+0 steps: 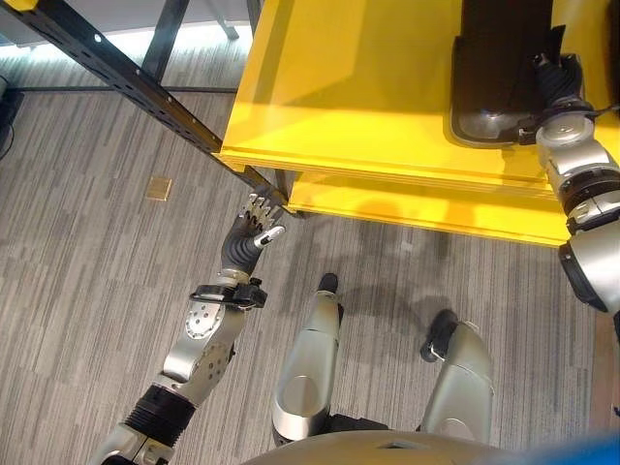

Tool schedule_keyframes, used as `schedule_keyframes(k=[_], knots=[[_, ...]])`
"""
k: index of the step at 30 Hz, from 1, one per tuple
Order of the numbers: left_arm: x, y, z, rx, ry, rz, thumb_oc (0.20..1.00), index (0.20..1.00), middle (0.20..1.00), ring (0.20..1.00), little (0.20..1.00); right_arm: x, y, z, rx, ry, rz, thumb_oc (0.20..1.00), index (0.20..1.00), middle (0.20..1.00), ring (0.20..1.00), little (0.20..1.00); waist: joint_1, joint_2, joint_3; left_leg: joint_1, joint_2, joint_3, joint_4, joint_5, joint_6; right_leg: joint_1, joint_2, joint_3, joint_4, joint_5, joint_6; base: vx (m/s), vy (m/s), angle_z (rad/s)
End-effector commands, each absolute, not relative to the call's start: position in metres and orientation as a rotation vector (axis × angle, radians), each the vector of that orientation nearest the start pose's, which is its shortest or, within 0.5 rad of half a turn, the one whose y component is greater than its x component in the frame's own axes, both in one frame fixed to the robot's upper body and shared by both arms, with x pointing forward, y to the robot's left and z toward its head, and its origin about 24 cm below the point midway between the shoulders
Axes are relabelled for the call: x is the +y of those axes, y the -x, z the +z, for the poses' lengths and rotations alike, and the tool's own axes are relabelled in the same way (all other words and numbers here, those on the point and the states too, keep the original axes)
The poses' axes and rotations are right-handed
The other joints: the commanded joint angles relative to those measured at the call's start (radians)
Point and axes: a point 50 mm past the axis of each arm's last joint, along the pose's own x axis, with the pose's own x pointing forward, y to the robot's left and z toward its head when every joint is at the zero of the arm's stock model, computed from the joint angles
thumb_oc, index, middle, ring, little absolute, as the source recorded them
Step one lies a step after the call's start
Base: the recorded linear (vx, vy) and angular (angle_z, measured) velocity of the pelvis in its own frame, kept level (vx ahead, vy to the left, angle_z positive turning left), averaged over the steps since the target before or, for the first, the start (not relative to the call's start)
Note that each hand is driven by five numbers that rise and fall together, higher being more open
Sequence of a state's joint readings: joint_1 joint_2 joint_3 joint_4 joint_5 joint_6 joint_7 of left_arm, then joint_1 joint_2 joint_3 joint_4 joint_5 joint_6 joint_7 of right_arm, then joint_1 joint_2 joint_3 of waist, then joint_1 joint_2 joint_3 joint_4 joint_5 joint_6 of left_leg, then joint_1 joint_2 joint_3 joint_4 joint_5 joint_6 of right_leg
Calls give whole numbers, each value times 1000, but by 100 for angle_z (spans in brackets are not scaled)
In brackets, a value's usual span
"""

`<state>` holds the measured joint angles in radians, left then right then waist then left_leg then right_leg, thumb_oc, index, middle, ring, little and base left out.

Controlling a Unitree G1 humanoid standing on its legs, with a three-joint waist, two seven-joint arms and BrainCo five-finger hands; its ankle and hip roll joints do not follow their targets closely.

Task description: Move parts from the plastic box to the shelf.

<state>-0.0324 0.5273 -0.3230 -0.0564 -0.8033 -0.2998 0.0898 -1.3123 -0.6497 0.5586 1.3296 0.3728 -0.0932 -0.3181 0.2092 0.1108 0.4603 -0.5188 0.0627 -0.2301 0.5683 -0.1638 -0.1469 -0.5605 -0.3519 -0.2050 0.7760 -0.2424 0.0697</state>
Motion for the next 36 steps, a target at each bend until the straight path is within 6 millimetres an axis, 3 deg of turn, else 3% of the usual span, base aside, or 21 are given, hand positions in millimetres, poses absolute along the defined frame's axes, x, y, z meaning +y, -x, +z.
schedule_keyframes(k=[1,15,31,32,33,36], knots=[[183,-250,110,-331,276,-197,1000,1000,1000,1000,1000,-277,-399,327,-375,442,-590,200,200,200,200,200,11,-10,6,-2,42,19,-5,-6,49,73,4,66,2,-30,37,0,0,0],[183,-251,114,-348,288,-192,1000,1000,1000,1000,1000,-288,-390,350,-420,348,-640,200,200,200,200,200,26,-5,14,-26,37,14,-4,-6,48,59,-1,62,7,-34,36,0,0,0],[184,-250,114,-351,303,-185,1000,1000,1000,1000,1000,-278,-394,349,-403,412,-618,200,200,200,200,200,39,-4,29,-35,33,7,10,-28,44,60,-1,57,24,-63,41,15,-4,1],[184,-250,114,-352,304,-181,1000,1000,1000,1000,1000,-279,-394,347,-392,417,-622,715,715,715,715,715,41,-2,30,-38,32,6,10,-28,44,58,-1,56,26,-64,41,0,0,0],[184,-250,115,-355,303,-178,1000,1000,1000,1000,1000,-281,-394,346,-386,411,-627,1000,1000,1000,1000,1000,42,-1,31,-39,31,4,10,-27,44,58,-1,56,26,-65,40,0,0,0],[186,-250,116,-360,296,-171,1000,1000,1000,1000,1000,-280,-395,342,-376,390,-632,1000,1000,1000,1000,1000,46,2,35,-44,28,0,11,-26,45,55,0,55,29,-67,38,-3,3,1]])
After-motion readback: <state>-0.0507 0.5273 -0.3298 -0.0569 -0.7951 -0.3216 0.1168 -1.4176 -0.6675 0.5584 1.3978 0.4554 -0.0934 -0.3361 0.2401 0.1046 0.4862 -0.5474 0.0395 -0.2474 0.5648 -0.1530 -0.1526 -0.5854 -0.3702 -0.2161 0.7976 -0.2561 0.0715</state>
